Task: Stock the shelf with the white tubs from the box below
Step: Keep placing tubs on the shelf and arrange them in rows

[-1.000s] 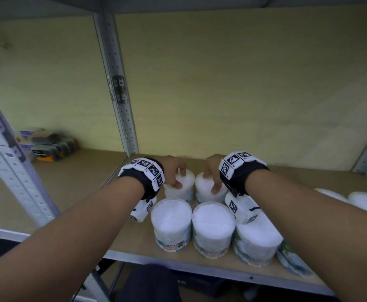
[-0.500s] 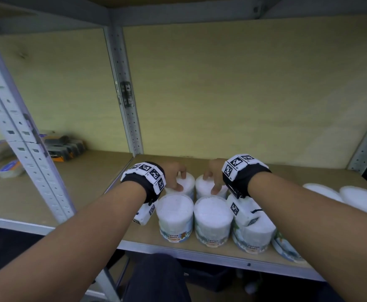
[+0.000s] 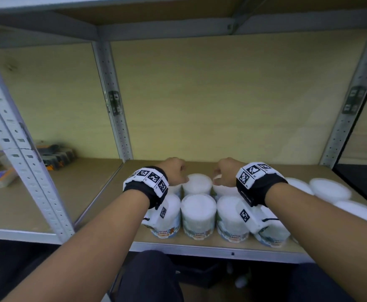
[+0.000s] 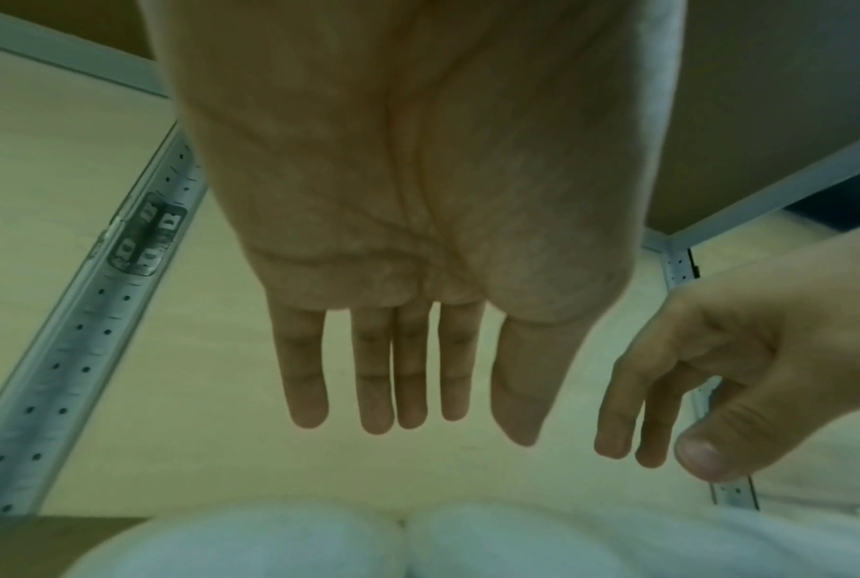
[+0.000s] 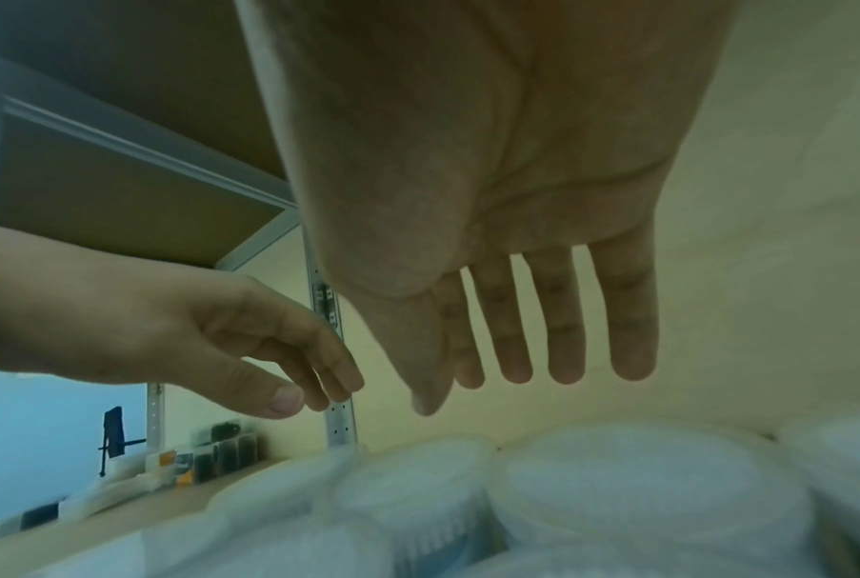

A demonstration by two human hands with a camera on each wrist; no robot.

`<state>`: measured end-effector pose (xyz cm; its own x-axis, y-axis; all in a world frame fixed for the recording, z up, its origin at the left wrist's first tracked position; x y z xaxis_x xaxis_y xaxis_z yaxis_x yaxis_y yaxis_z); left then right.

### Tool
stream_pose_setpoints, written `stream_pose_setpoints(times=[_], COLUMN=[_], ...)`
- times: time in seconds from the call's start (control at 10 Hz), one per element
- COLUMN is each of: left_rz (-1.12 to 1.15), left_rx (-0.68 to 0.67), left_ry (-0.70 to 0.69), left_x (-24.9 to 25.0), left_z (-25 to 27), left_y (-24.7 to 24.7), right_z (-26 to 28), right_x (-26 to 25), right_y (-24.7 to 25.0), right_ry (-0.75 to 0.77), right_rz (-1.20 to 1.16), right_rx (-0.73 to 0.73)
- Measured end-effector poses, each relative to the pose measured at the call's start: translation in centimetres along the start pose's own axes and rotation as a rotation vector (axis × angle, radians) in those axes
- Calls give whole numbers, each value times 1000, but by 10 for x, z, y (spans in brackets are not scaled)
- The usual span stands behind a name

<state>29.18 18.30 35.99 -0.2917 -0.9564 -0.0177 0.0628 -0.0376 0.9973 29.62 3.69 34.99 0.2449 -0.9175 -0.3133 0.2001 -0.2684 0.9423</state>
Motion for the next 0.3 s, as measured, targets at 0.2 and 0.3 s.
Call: stream_pose_setpoints(times=[0.2, 0.3], left_rz=[40, 81], left_rx=[36, 75], left_ry=[-40, -105], left_x=[38, 59], left_z=[15, 33], left_y=[6, 12], right_z=[59, 98], right_x=[13, 7], right_y=[16, 26], right_ry=[-12, 44], right_rz=[-45, -51], right_rx=[49, 105])
Point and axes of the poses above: each hand's wrist, its own z-axis away from the middle knuckle, its own y-axis out of the back of the hand, x = y × z, the point moved 9 cm from there along -z, towards the middle knuckle, and after that the axes turned 13 degrees about -z, right-handed, at the moved point
